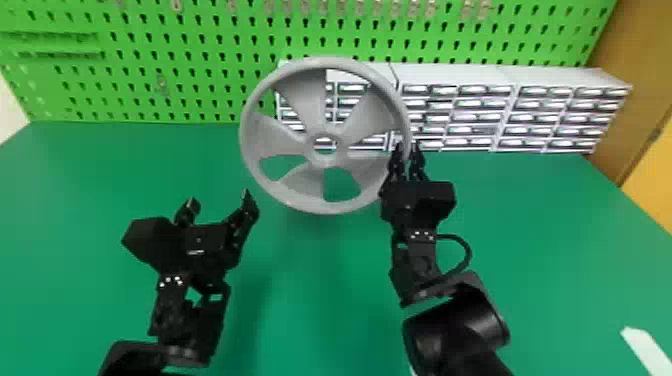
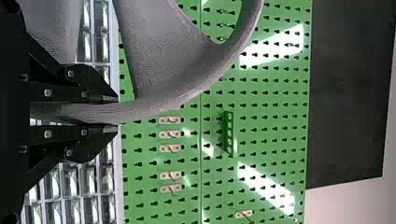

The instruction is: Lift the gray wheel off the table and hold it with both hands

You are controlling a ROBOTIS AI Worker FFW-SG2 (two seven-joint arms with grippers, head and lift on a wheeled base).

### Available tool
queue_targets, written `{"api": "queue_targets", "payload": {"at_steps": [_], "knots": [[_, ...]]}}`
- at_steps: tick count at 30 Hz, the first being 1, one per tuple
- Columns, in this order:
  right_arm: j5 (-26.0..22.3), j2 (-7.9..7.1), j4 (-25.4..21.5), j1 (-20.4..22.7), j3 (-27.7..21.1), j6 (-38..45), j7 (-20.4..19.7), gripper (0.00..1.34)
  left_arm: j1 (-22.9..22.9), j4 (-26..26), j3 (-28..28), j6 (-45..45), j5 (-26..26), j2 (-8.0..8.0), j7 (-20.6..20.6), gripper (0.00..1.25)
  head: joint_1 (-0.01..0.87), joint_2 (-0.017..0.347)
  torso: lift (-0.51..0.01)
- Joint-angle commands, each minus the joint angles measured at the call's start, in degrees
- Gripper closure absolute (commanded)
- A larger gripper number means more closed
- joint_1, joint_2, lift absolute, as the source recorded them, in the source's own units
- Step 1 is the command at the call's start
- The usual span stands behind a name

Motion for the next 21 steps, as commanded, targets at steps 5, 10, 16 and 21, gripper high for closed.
{"api": "queue_targets", "payload": {"at_steps": [5, 10, 16, 21], "knots": [[-0.3, 0.05, -0.1, 0.0, 1.2, -0.1, 0.0, 1.22, -2.9, 6.5, -1.1, -4.0, 2.3, 0.00, -2.2, 0.27, 0.711, 0.015, -0.098], [-0.7, 0.05, -0.2, -0.1, 2.1, -0.1, 0.0, 1.22, -4.8, 9.6, -1.6, -5.8, 3.6, 0.00, -2.4, 0.27, 0.711, 0.015, -0.098], [-1.3, 0.05, -0.3, -0.4, 3.0, -0.2, 0.0, 1.22, -6.8, 13.1, -1.5, -6.9, 4.4, 0.00, -2.7, 0.27, 0.711, 0.015, -0.098], [-1.7, 0.05, -0.3, -0.6, 4.1, -0.2, 0.0, 1.22, -9.0, 16.6, -2.4, -8.5, 5.6, 0.00, -3.4, 0.26, 0.711, 0.015, -0.098]]}}
